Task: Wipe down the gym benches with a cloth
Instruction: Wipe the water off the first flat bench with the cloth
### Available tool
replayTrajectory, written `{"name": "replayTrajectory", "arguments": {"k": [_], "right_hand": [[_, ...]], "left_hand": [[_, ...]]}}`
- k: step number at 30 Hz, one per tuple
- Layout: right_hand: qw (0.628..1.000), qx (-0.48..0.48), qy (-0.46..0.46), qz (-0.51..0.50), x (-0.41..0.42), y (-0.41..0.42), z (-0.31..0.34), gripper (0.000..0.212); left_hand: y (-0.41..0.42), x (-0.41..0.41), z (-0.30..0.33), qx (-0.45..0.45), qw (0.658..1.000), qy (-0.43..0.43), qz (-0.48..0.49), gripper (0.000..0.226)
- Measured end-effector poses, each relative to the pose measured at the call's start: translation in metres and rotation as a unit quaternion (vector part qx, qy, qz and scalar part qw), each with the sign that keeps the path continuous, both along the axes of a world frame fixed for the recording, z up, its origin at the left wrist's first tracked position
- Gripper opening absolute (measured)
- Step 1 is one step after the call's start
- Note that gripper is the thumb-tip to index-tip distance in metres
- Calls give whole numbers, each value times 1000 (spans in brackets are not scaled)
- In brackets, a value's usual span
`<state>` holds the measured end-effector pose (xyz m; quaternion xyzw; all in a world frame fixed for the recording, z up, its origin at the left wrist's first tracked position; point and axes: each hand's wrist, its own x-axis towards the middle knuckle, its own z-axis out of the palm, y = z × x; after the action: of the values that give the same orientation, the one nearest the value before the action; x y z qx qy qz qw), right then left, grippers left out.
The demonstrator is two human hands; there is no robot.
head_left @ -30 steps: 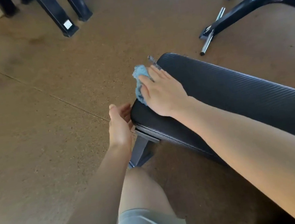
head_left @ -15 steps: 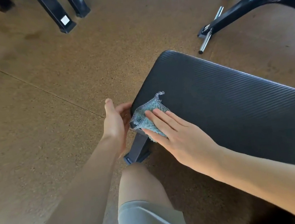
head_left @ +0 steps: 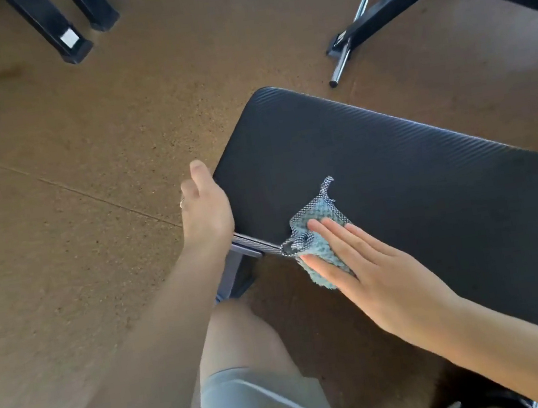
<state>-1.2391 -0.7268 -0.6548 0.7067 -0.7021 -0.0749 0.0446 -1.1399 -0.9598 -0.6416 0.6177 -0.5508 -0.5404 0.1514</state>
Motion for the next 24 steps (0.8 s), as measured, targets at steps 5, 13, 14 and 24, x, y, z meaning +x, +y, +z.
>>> {"name": "replayTrajectory", "arguments": {"k": [5, 13, 14, 24], "right_hand": [[997, 10, -59, -44, -2, -45, -2, 57], [977, -20, -141, -158, -4, -79, 6, 58], [978, -12, -138, -154, 4, -54, 7, 58], [966, -16, -188, -175, -18, -90, 0, 58]], "left_hand": [[10, -10, -6, -53, 998, -29, 7, 55], [12, -10, -15, -80, 996, -32, 37, 33], [14, -12, -15, -97, 994, -36, 45, 34], [20, -24, -14, -130, 982, -45, 132, 48]]}}
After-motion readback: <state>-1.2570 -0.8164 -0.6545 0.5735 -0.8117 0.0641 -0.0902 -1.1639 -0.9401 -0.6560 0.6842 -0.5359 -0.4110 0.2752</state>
